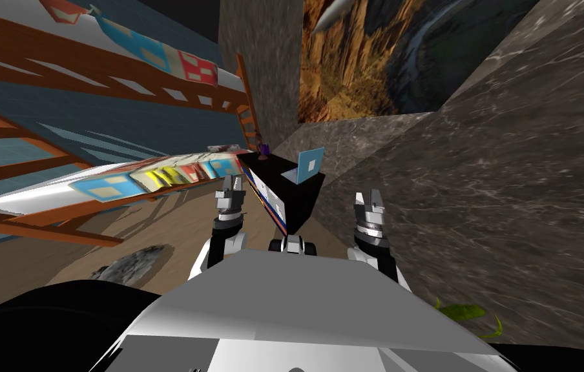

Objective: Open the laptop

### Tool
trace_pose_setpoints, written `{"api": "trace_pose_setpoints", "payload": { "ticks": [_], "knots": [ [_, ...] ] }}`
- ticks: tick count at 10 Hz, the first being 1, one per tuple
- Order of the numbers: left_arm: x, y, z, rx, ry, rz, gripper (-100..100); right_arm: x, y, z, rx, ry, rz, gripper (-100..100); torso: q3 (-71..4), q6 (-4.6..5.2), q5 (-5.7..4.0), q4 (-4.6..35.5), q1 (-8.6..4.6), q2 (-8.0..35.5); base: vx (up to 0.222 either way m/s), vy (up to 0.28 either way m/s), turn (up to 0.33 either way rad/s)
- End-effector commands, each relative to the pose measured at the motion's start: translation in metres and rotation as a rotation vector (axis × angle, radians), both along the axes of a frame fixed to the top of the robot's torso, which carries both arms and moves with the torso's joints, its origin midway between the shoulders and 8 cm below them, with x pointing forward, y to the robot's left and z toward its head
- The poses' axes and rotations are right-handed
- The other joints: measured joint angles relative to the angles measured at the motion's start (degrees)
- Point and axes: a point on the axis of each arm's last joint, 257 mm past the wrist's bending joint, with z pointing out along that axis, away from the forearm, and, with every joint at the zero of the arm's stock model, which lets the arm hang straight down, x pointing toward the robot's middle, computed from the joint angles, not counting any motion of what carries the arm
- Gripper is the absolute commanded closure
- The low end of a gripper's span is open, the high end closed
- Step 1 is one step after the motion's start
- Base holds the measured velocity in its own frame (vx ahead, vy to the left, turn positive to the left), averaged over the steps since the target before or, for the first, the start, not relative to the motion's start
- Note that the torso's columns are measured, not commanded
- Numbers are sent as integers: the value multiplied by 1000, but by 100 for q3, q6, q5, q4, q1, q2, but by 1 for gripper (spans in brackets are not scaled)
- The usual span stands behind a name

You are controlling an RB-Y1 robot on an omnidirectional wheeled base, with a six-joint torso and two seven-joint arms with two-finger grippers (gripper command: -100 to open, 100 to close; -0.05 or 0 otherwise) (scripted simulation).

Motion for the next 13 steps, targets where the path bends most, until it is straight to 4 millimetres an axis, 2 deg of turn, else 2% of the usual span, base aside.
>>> {"api": "trace_pose_setpoints", "payload": {
  "ticks": [1, 6, 11, 12, 13],
  "knots": [
    [0, 0, 0, 0, 0, 0, 0, 2, -16, -18, -120, 105, -71, -100, 1, -1, 1, 3, 4, 4, -56, 219, 0],
    [0, 0, 0, 0, 0, 0, 0, -6, -59, -52, -360, 306, -222, -100, -3, -1, -8, 1, -27, -3, -57, 197, 7],
    [0, 0, 0, 0, 0, 0, 0, -27, -120, -83, -640, 533, -401, -100, -8, -1, -6, -1, -20, -11, -14, 218, 14],
    [0, 0, 0, 0, 0, 0, 0, -27, -122, -83, -642, 534, -404, -100, -11, -1, -5, -2, -18, -17, 23, 149, -2],
    [0, 0, 0, 0, 0, 0, 0, -34, -137, -87, -704, 581, -443, -100, -10, -1, -12, -2, -45, -14, 25, 130, 15]
  ]
}}
